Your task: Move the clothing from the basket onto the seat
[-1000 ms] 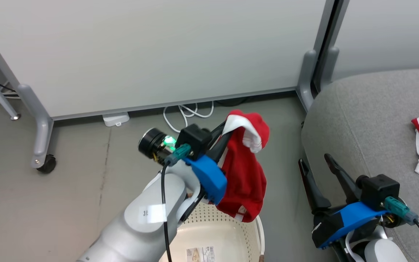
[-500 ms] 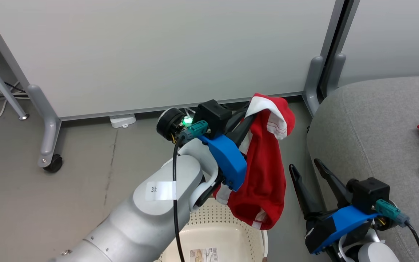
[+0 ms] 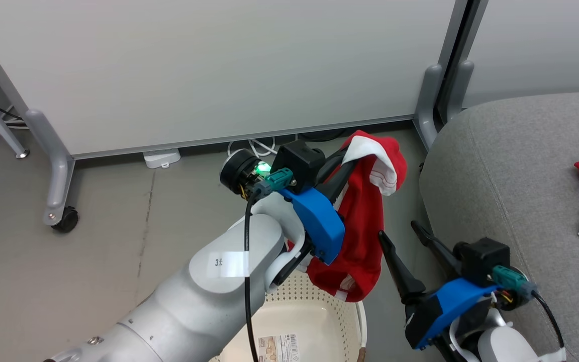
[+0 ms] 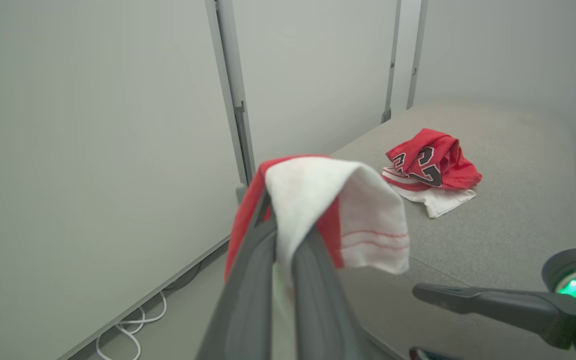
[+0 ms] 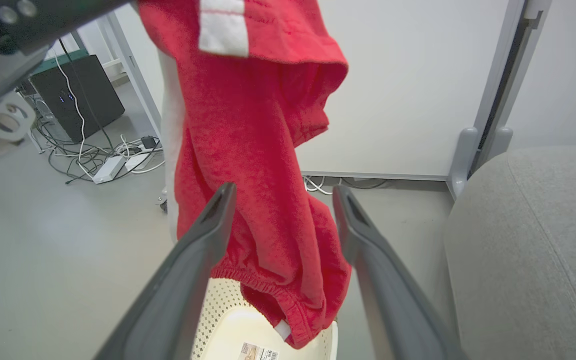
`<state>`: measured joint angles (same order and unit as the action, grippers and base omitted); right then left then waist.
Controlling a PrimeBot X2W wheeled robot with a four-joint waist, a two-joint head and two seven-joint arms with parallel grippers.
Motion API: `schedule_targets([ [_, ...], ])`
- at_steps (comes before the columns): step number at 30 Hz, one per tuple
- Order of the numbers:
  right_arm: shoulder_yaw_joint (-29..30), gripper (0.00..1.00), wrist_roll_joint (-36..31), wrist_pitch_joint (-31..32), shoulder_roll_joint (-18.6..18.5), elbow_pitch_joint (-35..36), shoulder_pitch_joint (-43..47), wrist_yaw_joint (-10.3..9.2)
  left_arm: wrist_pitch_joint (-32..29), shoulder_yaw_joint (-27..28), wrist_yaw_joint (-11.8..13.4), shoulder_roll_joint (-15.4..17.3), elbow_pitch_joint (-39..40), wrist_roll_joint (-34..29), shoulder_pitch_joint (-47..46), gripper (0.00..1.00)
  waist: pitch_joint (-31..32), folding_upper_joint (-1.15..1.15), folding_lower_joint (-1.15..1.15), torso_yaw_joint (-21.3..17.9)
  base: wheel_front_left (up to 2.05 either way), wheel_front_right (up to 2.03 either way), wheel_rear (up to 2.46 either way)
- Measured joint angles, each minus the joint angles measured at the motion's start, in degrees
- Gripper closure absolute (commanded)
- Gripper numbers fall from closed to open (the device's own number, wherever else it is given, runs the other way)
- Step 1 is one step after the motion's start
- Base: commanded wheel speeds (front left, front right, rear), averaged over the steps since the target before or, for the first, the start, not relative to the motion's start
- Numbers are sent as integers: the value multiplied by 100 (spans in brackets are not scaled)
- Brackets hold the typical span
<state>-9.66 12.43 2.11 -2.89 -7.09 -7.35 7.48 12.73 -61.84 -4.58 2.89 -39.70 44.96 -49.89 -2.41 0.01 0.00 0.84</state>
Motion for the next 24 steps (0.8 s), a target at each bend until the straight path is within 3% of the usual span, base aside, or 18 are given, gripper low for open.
schedule_targets([
  [9,-547,0,196,283,-134,-844,-1033,0,101,-219,55,1,1,171,-171,100,-174,0,0,-34,0,0,0],
  [24,-1500,0,706,-69,-285,-2494,-2357,0,186,-622,57,3,147,498,-307,100,-180,0,0,3,0,0,0],
])
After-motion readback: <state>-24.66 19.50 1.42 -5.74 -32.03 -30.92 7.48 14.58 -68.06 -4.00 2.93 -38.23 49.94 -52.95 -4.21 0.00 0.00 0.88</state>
